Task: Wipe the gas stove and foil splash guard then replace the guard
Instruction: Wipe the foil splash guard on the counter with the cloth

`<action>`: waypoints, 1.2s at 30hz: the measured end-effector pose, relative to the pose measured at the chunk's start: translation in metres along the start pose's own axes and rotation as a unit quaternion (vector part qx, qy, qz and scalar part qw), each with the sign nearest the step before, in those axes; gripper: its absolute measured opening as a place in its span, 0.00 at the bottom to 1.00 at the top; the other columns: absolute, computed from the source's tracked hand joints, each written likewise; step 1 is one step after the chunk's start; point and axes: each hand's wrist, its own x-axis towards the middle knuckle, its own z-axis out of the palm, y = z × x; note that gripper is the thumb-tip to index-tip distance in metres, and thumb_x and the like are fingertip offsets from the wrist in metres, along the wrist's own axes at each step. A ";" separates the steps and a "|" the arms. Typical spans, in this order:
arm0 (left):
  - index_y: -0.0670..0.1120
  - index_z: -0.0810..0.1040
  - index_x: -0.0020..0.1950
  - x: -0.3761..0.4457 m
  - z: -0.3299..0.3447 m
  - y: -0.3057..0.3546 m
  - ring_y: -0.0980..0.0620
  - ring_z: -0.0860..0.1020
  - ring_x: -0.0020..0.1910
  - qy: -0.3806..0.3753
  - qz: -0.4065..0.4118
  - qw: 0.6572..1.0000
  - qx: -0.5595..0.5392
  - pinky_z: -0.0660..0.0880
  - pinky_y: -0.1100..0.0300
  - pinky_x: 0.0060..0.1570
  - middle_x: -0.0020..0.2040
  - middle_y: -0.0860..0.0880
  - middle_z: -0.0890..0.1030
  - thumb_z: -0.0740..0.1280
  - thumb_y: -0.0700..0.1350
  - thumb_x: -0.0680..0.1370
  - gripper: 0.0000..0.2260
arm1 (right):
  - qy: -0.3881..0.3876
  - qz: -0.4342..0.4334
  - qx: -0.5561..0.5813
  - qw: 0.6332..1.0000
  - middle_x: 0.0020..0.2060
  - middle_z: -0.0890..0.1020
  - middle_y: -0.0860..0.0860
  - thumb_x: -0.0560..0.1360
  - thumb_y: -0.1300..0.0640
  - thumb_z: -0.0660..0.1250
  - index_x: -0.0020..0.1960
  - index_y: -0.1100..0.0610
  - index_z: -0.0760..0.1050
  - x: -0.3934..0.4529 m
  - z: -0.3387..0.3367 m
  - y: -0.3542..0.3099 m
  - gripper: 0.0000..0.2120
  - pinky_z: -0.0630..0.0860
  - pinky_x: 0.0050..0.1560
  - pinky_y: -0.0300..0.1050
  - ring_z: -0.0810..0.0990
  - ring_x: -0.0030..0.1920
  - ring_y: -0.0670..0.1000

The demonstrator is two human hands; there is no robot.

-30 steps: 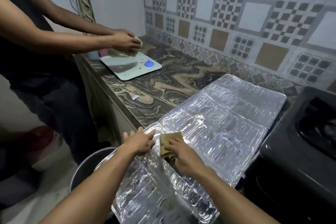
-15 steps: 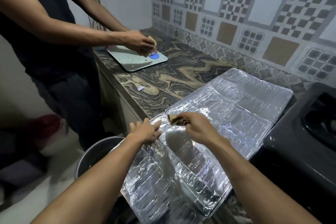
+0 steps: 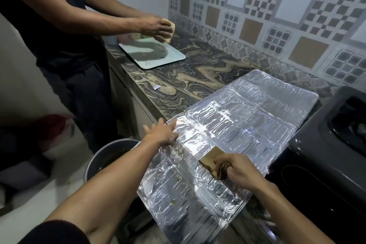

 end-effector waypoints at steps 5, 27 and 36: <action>0.57 0.40 0.78 -0.008 0.021 -0.036 0.39 0.63 0.74 -0.014 -0.062 0.994 -0.087 0.53 0.32 0.69 0.77 0.41 0.59 0.57 0.72 0.73 0.42 | 0.011 -0.009 -0.002 1.000 0.53 0.81 0.51 0.70 0.73 0.58 0.55 0.53 0.80 0.000 0.000 0.009 0.23 0.77 0.48 0.39 0.80 0.52 0.50; 0.52 0.62 0.74 -0.023 0.023 -0.052 0.40 0.68 0.69 0.047 -0.128 0.983 -0.123 0.61 0.36 0.67 0.71 0.43 0.71 0.59 0.58 0.80 0.24 | -0.061 -0.084 -0.091 0.990 0.72 0.62 0.43 0.72 0.67 0.62 0.70 0.44 0.67 0.015 -0.005 0.002 0.31 0.68 0.68 0.46 0.62 0.71 0.49; 0.51 0.72 0.67 -0.029 0.014 -0.052 0.40 0.72 0.64 0.079 -0.118 0.981 -0.134 0.62 0.39 0.64 0.65 0.44 0.76 0.62 0.57 0.79 0.19 | -0.033 -0.045 0.074 0.996 0.55 0.80 0.49 0.79 0.61 0.61 0.54 0.46 0.77 0.013 -0.009 0.001 0.12 0.76 0.56 0.52 0.78 0.53 0.51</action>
